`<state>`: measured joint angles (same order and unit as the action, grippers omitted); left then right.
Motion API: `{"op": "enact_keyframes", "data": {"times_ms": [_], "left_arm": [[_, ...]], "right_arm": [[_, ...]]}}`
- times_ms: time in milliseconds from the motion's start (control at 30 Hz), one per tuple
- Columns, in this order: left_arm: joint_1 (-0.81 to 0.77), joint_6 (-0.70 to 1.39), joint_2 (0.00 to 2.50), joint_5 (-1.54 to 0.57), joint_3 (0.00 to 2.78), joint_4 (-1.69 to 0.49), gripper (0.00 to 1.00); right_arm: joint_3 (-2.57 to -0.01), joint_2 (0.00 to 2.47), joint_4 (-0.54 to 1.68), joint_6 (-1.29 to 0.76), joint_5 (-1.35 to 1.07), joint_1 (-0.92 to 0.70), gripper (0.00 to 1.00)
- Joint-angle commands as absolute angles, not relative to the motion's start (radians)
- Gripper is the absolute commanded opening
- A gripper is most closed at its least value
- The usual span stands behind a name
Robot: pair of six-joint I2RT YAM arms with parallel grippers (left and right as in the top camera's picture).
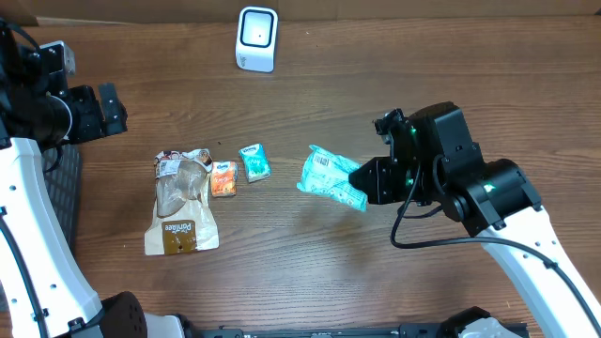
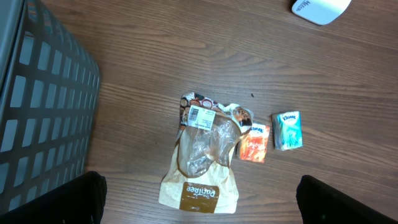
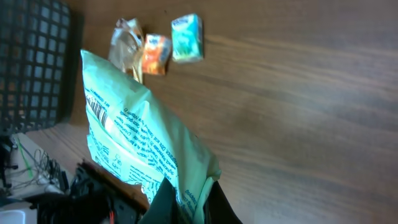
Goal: Scan the item barcode
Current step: 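Hold the light-green pack in front of the scanner window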
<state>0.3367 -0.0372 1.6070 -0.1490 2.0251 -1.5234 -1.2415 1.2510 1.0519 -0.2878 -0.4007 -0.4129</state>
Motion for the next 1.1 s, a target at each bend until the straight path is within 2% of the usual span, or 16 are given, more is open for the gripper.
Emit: {"op": "enact_keyframes", "data": {"times_ms": [0, 167, 300, 400, 500, 700, 833, 933, 1067], "left_arm": [[0.345, -0.060, 1.610, -0.149, 2.037, -1.522, 1.00], [0.345, -0.060, 1.610, -0.149, 2.037, -1.522, 1.00], [0.345, -0.060, 1.610, -0.149, 2.037, -1.522, 1.00], [0.345, -0.060, 1.610, -0.149, 2.037, -1.522, 1.00], [0.345, -0.060, 1.610, -0.149, 2.037, -1.522, 1.00], [0.345, -0.060, 1.610, -0.149, 2.037, -1.522, 0.99], [0.345, -0.060, 1.610, -0.149, 2.037, -1.522, 1.00], [0.345, -0.060, 1.610, -0.149, 2.037, -1.522, 1.00], [0.345, -0.060, 1.610, -0.149, 2.037, -1.522, 0.99]], "right_arm": [[-1.408, 1.296, 1.095, -0.281, -0.381, -0.410, 0.04], [-1.777, 1.499, 1.296, -0.225, -0.296, -0.410, 0.04], [-2.179, 1.723, 1.456, -0.207, -0.187, -0.413, 0.04], [-2.486, 1.902, 1.527, -0.207, -0.125, -0.413, 0.04], [-2.667, 2.044, 1.515, -0.204, -0.037, -0.413, 0.04], [-2.687, 2.226, 1.268, -0.075, 0.298, -0.445, 0.04], [-2.687, 2.358, 1.012, 0.165, 0.543, -0.472, 0.04], [-2.687, 2.441, 0.809, 0.466, 0.564, -0.492, 0.04], [-2.687, 2.520, 0.606, 0.640, 0.564, -0.524, 0.04]]}}
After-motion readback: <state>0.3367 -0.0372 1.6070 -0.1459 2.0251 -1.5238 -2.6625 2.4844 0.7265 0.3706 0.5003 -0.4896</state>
